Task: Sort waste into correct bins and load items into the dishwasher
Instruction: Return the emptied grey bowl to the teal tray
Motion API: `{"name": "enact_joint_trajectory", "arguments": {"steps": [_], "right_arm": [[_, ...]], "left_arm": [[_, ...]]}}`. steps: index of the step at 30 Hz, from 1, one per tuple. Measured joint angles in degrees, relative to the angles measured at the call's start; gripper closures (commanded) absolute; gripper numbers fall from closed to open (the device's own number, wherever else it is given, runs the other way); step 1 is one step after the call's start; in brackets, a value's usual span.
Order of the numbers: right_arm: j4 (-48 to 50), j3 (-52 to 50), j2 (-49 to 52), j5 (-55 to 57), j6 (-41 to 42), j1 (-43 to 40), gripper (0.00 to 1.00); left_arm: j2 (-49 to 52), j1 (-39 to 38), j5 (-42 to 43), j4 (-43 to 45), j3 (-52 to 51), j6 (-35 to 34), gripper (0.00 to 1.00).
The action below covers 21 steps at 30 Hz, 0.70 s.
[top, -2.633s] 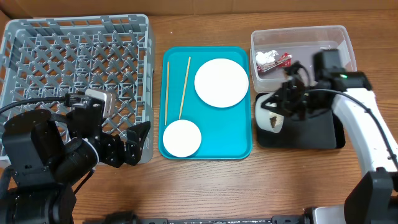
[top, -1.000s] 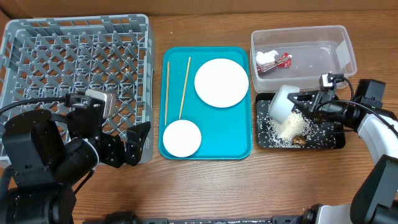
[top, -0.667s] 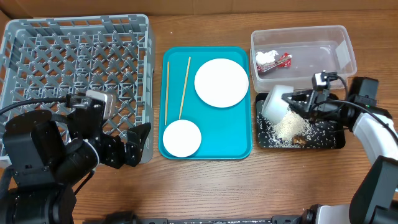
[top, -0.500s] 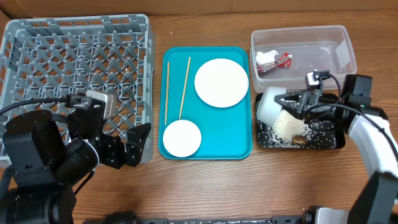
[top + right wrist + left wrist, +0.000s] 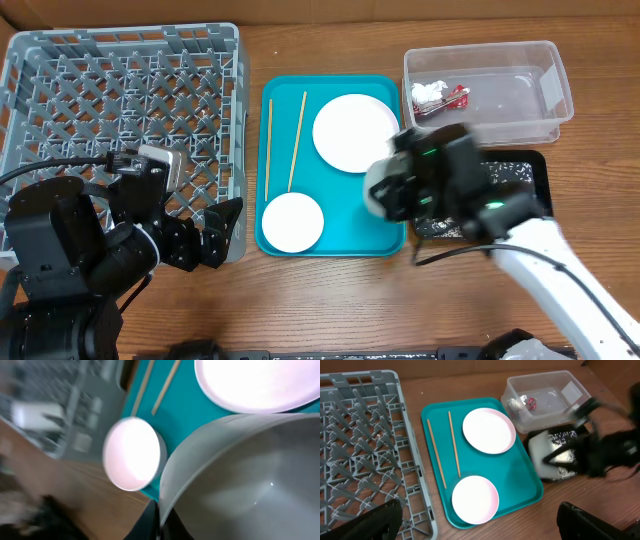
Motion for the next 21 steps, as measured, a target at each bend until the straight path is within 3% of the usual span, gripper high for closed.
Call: {"name": "enact_joint_trajectory", "arguments": {"steps": [3, 7, 9, 11, 12, 13, 15, 19, 21], "right_arm": [[0.55, 0.0, 4.76, 9.16, -0.09, 8.0, 0.96], [2.62, 0.0, 9.68, 14.01, -0.52, 11.54, 0.96], [3.39, 0.0, 12.63, 15.74, -0.72, 12.31, 0.87], [3.54, 0.0, 15.04, 16.92, -1.01, 12.41, 0.87], [3.54, 0.0, 15.69, 17.16, -1.16, 12.41, 0.8], [3.17, 0.0, 16.09, 17.66, -1.03, 12.41, 0.65], [1.75, 0.42, 16.06, 18.16, -1.09, 12.37, 0.6], [-1.88, 5.79, 15.63, 18.64, 0.2, 12.37, 0.51], [-3.17, 9.77, 14.14, 18.69, 1.81, 12.24, 0.42]], "left_arm": [[0.0, 0.0, 0.0, -0.02, 0.0, 0.0, 0.0], [0.0, 0.0, 0.0, -0.02, 0.0, 0.0, 0.0], [0.0, 0.0, 0.0, -0.02, 0.0, 0.0, 0.0], [0.0, 0.0, 0.0, -0.02, 0.0, 0.0, 0.0], [0.0, 0.0, 0.0, -0.02, 0.0, 0.0, 0.0], [0.0, 0.0, 0.0, 0.0, 0.0, 0.0, 0.0], [0.04, 0.0, 0.04, 0.17, 0.0, 0.0, 0.0], [1.16, 0.0, 0.48, 0.42, 0.0, -0.96, 0.13], [2.91, 0.0, 0.7, 0.46, 0.0, -1.97, 0.15]]}}
